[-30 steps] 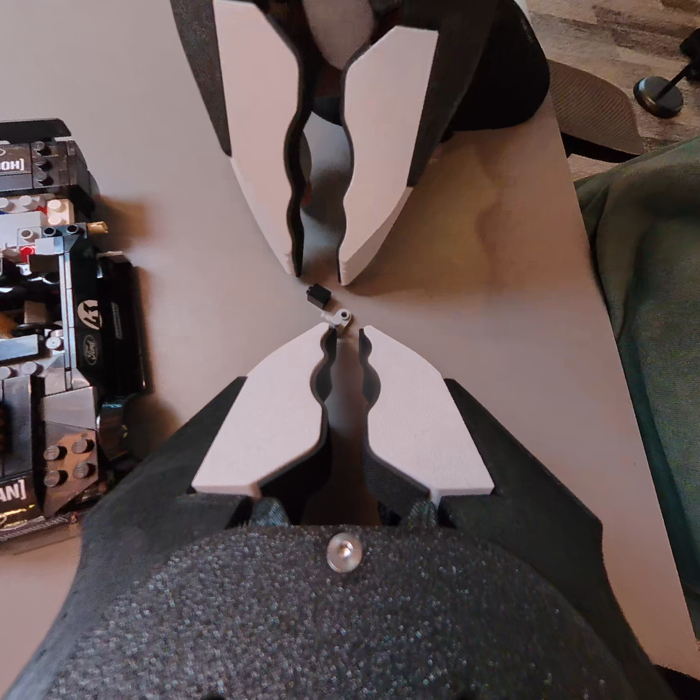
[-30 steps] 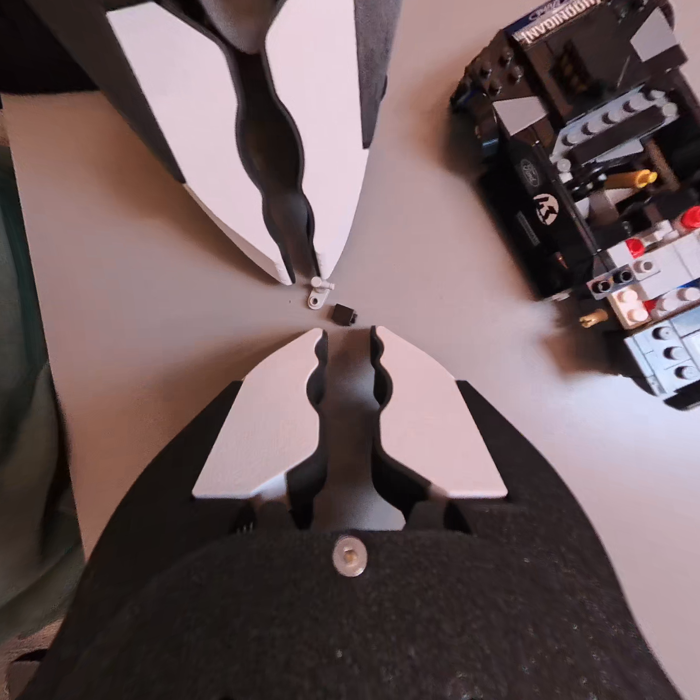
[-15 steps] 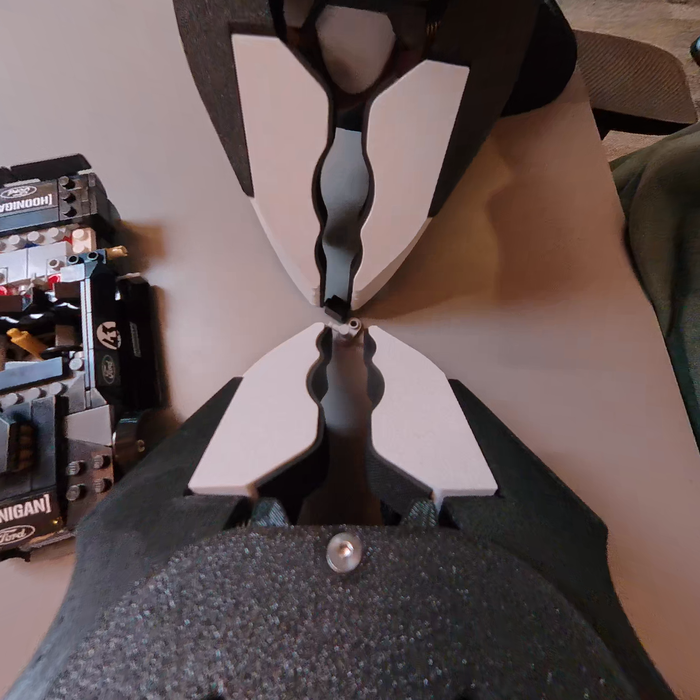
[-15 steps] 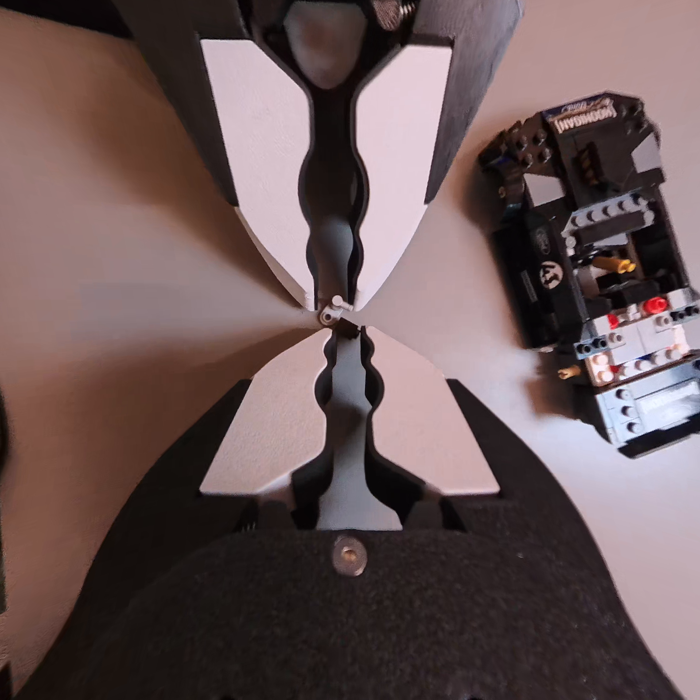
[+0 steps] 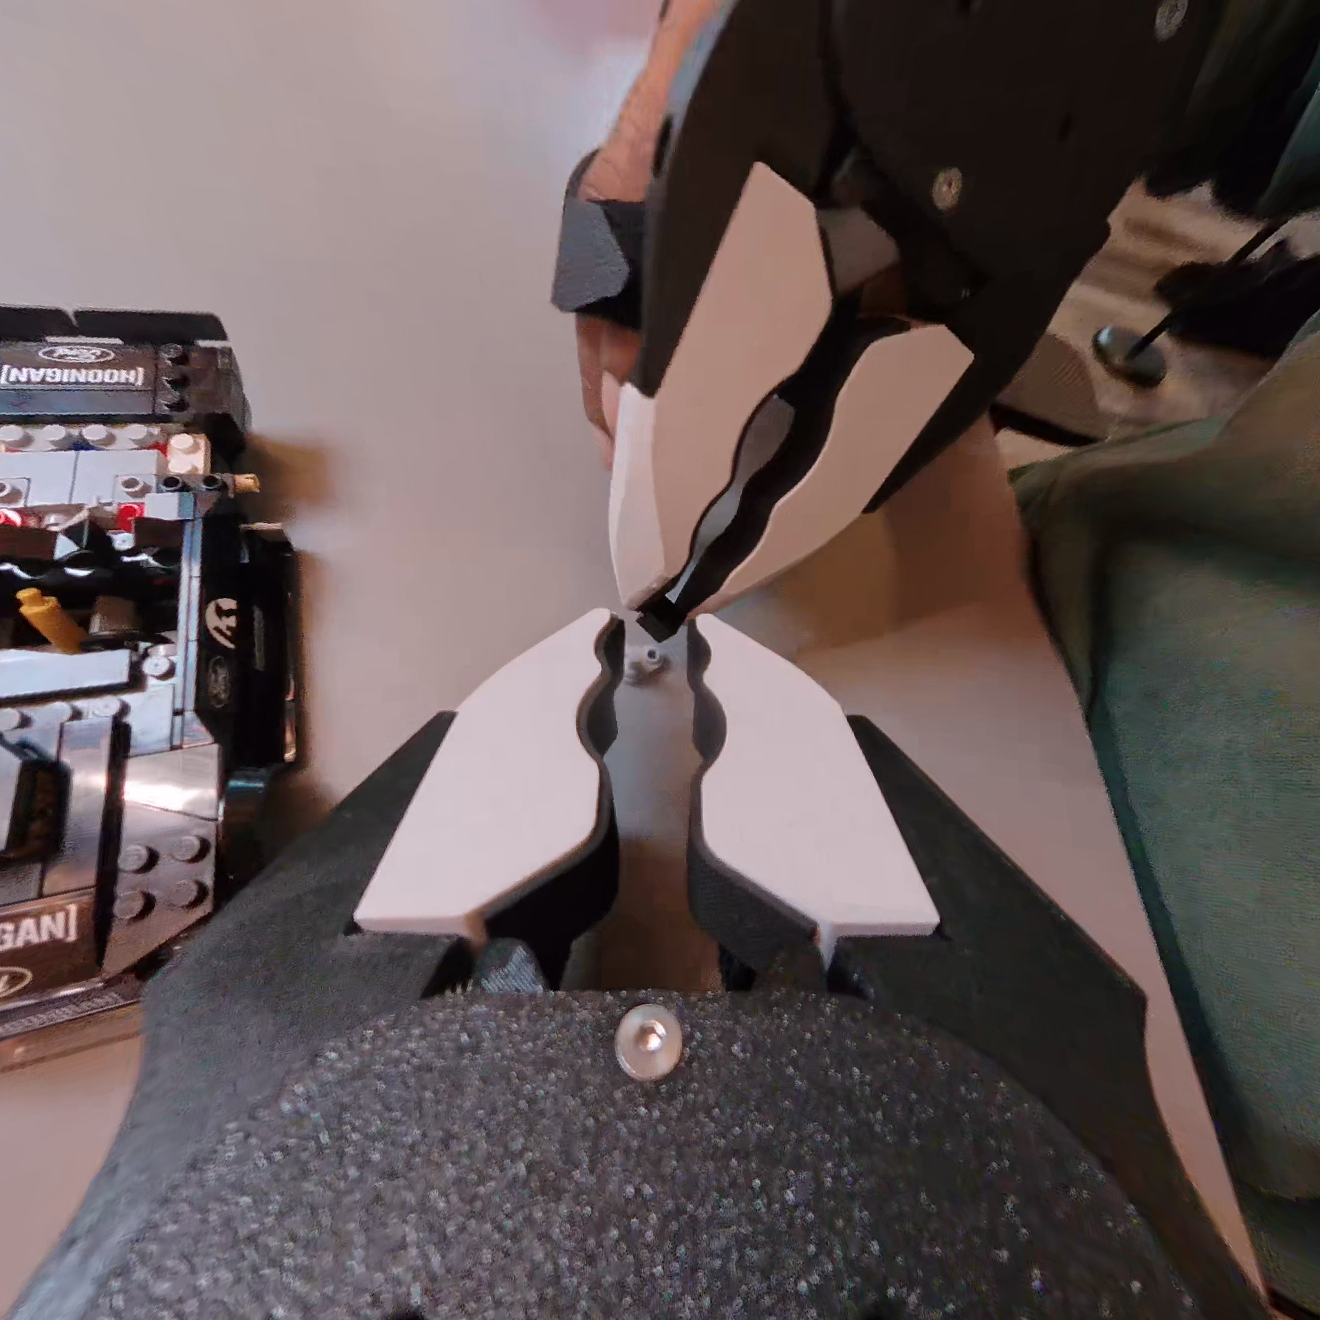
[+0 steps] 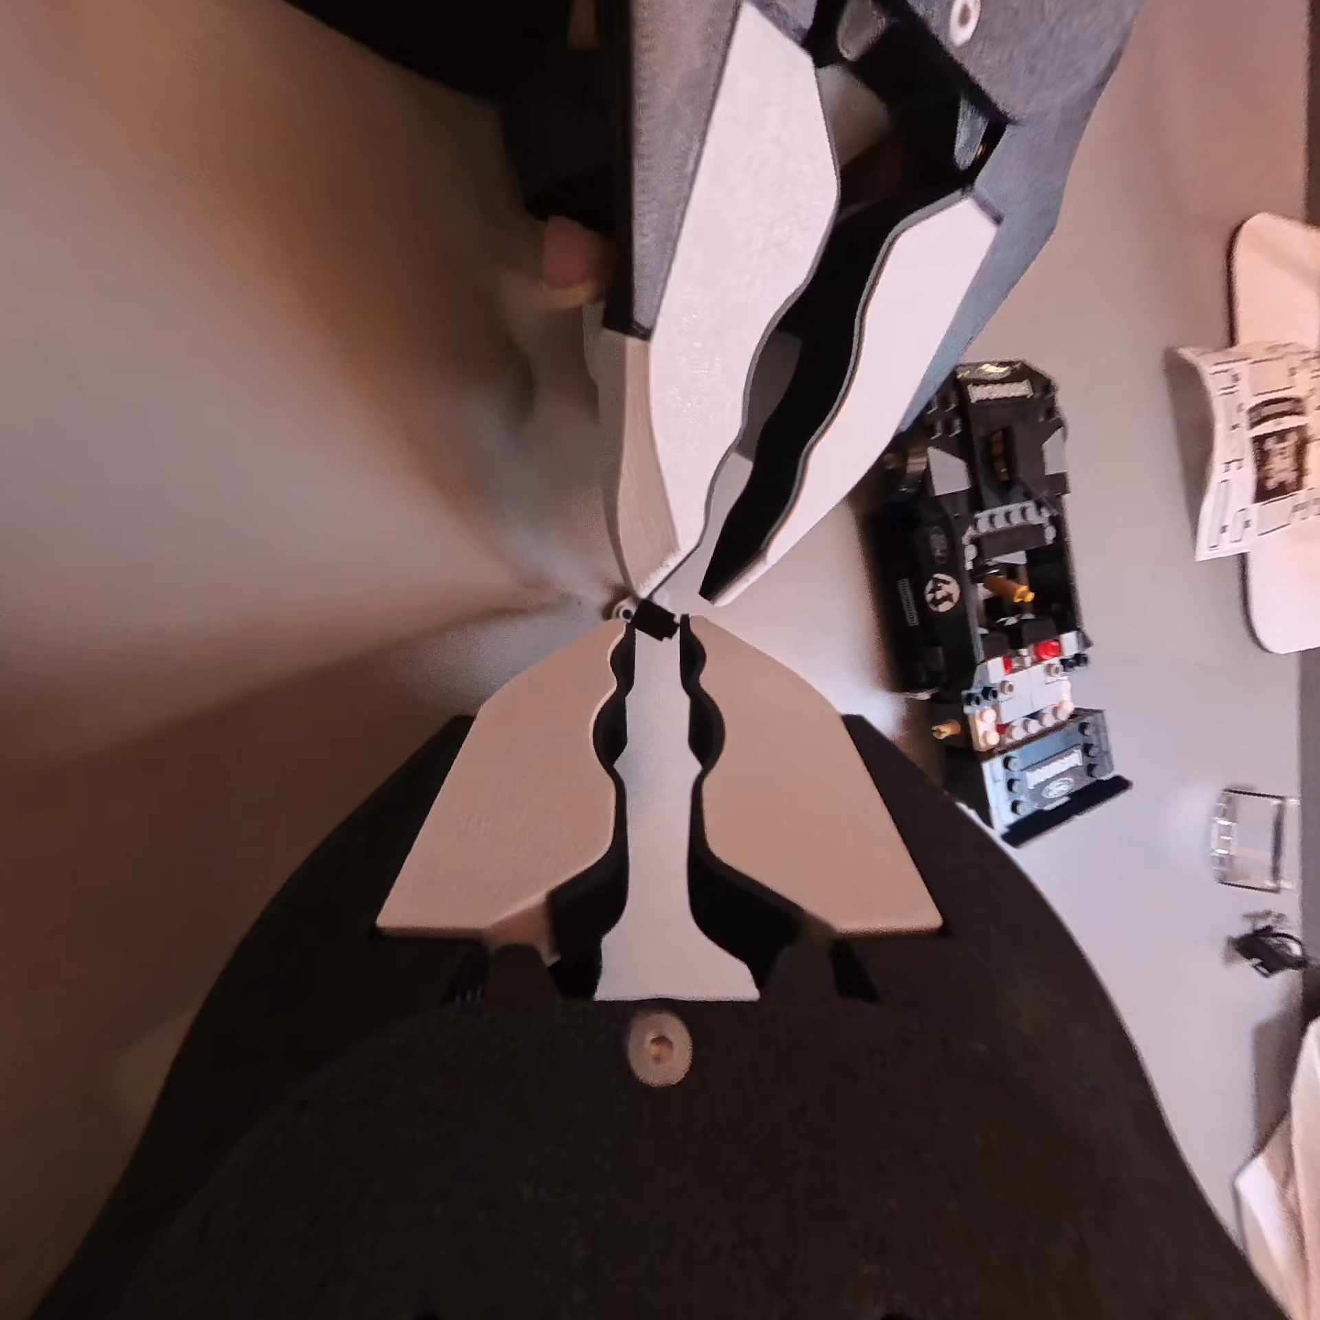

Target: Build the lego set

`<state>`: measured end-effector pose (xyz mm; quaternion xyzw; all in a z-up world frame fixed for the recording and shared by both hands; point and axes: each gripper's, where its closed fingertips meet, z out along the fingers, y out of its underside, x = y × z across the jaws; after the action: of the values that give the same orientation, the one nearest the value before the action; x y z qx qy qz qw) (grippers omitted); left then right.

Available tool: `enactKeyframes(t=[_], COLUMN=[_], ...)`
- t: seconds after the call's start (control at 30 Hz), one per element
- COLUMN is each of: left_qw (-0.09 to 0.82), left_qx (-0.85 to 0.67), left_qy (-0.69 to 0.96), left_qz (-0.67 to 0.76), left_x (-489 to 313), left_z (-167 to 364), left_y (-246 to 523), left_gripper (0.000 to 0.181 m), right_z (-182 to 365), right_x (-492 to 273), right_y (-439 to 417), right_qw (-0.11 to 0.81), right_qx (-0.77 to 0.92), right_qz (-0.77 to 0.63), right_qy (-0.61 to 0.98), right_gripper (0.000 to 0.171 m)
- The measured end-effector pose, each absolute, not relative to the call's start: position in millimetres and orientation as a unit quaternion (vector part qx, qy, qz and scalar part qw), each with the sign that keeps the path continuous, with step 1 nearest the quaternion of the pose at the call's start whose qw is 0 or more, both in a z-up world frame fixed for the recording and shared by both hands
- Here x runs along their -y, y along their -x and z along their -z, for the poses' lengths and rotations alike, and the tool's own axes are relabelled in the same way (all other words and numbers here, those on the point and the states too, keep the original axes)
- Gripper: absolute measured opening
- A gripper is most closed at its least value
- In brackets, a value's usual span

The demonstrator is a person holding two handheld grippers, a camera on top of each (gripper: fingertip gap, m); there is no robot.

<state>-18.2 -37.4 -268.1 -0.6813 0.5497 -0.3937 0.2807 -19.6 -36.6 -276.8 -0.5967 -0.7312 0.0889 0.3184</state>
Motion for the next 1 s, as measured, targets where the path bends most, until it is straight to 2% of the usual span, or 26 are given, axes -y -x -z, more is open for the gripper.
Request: enactKeyframes(t=[0.3, 0.5, 0.73, 1.0], left_qw=[0.252, 0.265, 0.364, 0.379], left_qx=[-0.495, -0.502, -0.604, -0.63], left_qy=[0.676, 0.653, 0.587, 0.575], left_qz=[0.484, 0.501, 0.398, 0.359], left_x=[44, 48, 54, 55], left_z=[248, 238, 237, 243], left_y=[15, 15, 12, 10], left_gripper=[0.012, 0.01, 0.009, 0.009], right_z=[247, 235, 223, 235], right_x=[37, 41, 53, 55], right_y=[24, 23, 16, 17], right_qw=[0.402, 0.435, 0.338, 0.304], right_qx=[0.729, 0.726, 0.648, 0.644], right_qz=[-0.048, -0.051, -0.271, -0.283], right_qy=[0.552, 0.53, 0.626, 0.642], right_gripper=[0.012, 0.012, 0.015, 0.009])
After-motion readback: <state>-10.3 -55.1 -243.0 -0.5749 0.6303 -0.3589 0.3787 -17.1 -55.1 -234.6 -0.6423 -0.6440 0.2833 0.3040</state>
